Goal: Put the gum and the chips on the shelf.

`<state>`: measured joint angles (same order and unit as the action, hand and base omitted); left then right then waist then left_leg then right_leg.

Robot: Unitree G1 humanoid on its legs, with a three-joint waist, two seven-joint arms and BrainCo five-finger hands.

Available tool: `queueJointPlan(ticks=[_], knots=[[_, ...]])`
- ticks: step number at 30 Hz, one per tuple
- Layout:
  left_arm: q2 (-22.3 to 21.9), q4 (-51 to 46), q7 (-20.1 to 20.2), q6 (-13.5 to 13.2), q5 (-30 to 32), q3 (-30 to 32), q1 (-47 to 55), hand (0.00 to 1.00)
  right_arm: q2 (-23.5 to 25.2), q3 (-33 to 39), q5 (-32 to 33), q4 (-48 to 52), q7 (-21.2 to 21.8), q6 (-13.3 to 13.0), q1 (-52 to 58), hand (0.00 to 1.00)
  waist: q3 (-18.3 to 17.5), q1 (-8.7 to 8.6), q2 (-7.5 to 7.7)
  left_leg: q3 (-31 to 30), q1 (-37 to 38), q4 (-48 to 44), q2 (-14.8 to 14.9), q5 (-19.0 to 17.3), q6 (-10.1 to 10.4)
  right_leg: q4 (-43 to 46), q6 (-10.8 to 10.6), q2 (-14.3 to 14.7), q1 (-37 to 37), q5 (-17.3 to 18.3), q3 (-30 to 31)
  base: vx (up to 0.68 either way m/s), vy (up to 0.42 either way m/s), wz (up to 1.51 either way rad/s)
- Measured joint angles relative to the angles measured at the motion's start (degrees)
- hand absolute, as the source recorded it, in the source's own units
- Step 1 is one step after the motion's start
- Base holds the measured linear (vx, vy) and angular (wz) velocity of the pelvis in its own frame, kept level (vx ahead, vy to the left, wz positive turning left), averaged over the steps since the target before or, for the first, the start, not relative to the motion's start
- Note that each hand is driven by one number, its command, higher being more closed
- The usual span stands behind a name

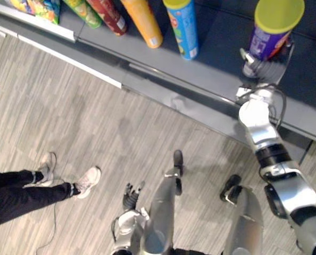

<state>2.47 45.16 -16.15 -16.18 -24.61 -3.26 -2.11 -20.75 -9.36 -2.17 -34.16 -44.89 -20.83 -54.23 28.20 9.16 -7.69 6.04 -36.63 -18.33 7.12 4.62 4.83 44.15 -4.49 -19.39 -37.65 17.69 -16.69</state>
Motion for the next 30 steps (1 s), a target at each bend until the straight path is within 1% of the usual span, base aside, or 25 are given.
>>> queueJointPlan(ticks=[3, 12, 15, 18, 20, 25, 29, 30], knots=[[-0.1, 0.0, -0.6, 0.0, 0.0, 0.0, -0.4, 0.00, -1.3, -0.1, 0.4, -0.9, 0.4, 0.0, -0.2, 1.00, 0.2, 0.63, -0.24, -0.1, -0.6, -0.1, 0.3, -0.1, 0.0, 0.0, 0.0, 0.3, -0.5, 0.0, -0.1, 0.04, -0.080, -0.01], [0.0, 0.0, -1.5, -0.1, 0.0, 0.3, -0.6, 0.00, -1.3, -0.5, 1.2, -3.6, 1.8, -0.6, -0.5, 1.00, 0.1, 0.77, -0.39, -0.1, -3.1, -3.6, 0.9, -2.0, -0.1, 0.2, 0.0, 0.6, -1.5, 0.0, 0.0, 0.03, -0.049, -0.03], [0.0, 0.2, -1.6, 0.0, 0.0, 0.3, -1.0, 0.00, -1.2, -0.7, 2.2, -4.0, 1.9, -0.7, -0.5, 1.00, 0.1, 1.13, -0.39, 0.1, -4.0, -4.3, 1.1, -2.4, -0.1, 0.3, 0.0, 0.7, -2.3, 0.0, 0.3, 0.03, -0.057, -0.04], [-0.1, 0.2, -1.7, 0.0, 0.0, 0.3, -1.3, 0.00, -1.0, -0.6, 2.7, -5.0, 1.9, -1.1, -0.3, 1.00, 0.1, 1.86, -0.39, 0.4, -4.1, -4.9, 1.5, -2.7, -0.1, 0.3, 0.0, 1.1, -2.4, 0.0, 0.6, 0.04, -0.063, -0.06], [-0.1, 0.2, -1.7, 0.0, 0.0, 0.3, -1.3, 0.00, -0.8, -0.6, 2.6, -5.0, 2.1, -1.1, -0.3, 1.00, 0.1, 1.94, -0.39, 0.6, -4.1, -5.1, 1.6, -2.8, -0.2, 0.3, 0.0, 1.2, -2.4, 0.0, 0.7, 0.03, -0.066, -0.06], [-0.1, 0.3, -1.8, 0.0, 0.0, 0.3, -1.4, 0.00, -0.7, -0.3, 2.5, -5.1, 2.1, -2.1, 0.5, 1.00, 0.1, 1.98, -0.39, 0.7, -4.0, -5.0, 1.6, -2.8, -0.2, 0.2, 0.1, 1.2, -2.3, -0.1, 0.7, 0.02, -0.058, 0.00], [0.0, 1.7, -2.5, 0.1, 0.0, 0.3, -2.2, 0.00, -0.7, -0.2, 2.5, -6.7, 2.2, -3.8, 0.4, 1.00, 0.1, 1.98, -0.39, 0.9, -3.8, -4.8, 1.6, -2.8, -0.2, -0.1, 0.2, 1.2, -2.0, -0.1, 0.6, 0.02, -0.059, 0.00], [0.0, 1.8, -2.8, 0.1, 0.0, 0.3, -2.2, 0.00, -0.7, -0.2, 2.5, -7.1, 2.3, -4.6, 0.4, 0.00, 0.1, 1.98, -0.39, 0.9, -3.8, -4.7, 1.6, -2.8, -0.2, -0.2, 0.2, 1.2, -2.0, -0.2, 0.6, 0.03, -0.058, 0.00]])
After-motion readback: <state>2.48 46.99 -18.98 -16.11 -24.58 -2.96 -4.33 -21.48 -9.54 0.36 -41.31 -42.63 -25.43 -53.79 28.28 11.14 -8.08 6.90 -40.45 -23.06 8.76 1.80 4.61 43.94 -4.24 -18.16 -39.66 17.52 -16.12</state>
